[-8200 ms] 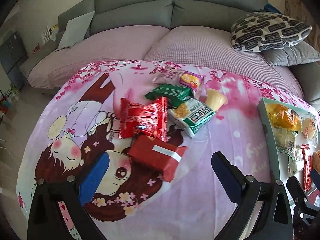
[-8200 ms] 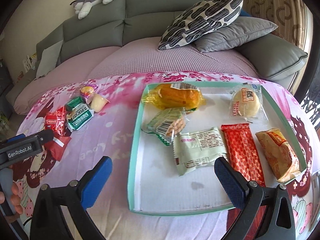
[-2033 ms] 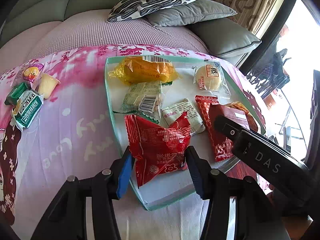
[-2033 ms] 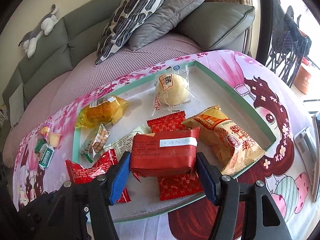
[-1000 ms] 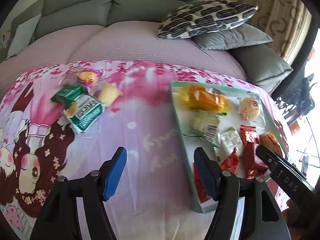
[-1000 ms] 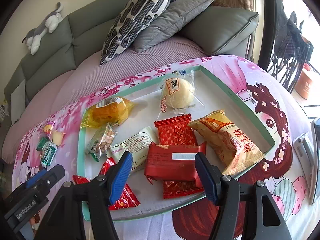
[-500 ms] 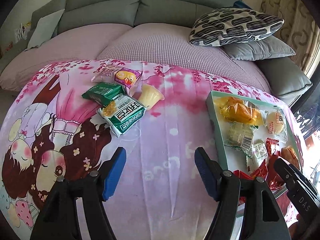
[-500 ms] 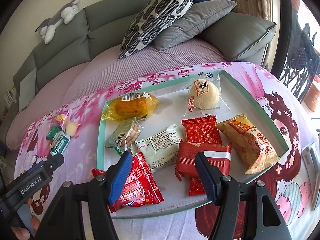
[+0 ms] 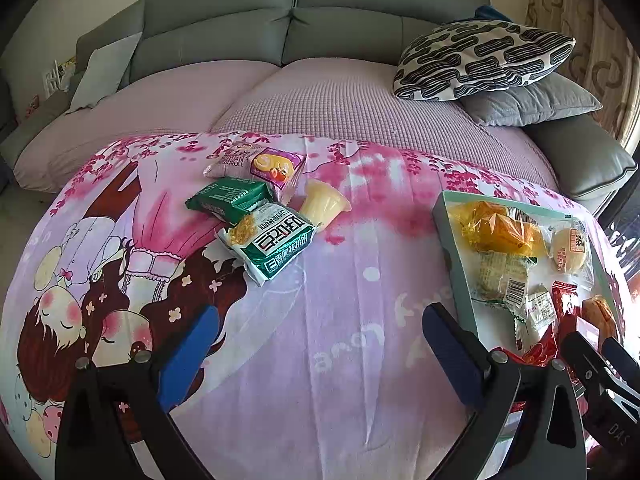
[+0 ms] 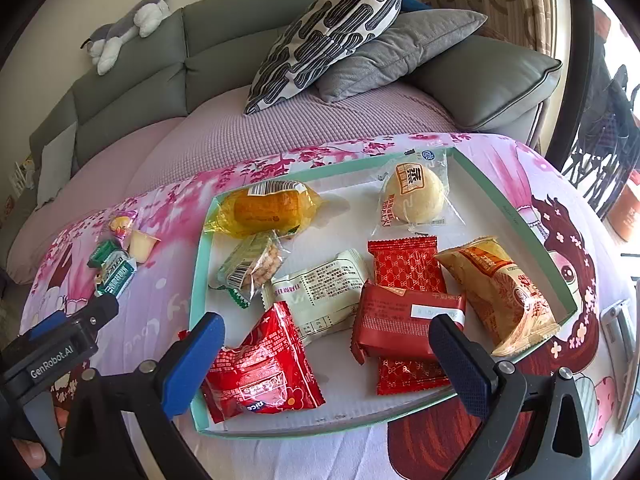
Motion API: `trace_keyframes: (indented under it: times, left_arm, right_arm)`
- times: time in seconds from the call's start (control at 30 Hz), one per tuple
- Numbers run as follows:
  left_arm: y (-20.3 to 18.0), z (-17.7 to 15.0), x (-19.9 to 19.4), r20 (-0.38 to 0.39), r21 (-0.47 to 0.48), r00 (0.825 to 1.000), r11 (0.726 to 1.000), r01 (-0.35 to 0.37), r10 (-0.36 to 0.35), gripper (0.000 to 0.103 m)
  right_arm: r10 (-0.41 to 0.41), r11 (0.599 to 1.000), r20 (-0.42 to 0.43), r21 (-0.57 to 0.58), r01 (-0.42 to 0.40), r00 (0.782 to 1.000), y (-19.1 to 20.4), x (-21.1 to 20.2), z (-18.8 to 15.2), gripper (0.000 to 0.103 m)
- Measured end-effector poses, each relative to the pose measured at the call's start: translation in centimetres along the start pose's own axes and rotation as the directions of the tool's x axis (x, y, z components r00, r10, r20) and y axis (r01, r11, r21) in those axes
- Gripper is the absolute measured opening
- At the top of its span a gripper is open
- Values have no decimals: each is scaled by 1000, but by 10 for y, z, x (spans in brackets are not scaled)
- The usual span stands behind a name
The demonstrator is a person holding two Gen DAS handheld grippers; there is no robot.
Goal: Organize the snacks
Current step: 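Withdraw both open grippers from the tray toward the remaining snacks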
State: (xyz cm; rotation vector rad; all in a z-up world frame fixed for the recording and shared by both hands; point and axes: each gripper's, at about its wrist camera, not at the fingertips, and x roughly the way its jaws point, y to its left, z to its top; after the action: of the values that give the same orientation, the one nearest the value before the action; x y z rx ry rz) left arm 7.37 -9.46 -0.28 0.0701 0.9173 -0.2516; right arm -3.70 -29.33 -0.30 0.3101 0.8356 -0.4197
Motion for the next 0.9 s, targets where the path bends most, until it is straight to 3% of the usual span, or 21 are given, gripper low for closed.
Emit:
trace_keyframes:
  times: [0.2,0.43,0.77,0.9]
  left_arm:
    - [12,5,-7,43,-36,999,999,3,-1,102]
    - [56,12,-12,73,-133,995,990,-56,66,102]
    - [136,11,-23,94,-281,979,948,-150,183,102]
    - [154,10,-24,102,-319,980,938,-133,174,102]
  right_arm:
    - [7,1000,18,-13,-7,1000,5,-2,-1,103]
    - [29,998,55,-51,-27,998,27,-7,-2,103]
    - [139,980,36,-145,-132,990,87,-4,-10,103]
    - [163,972,21,-174,-157,986,110,0,-14,103]
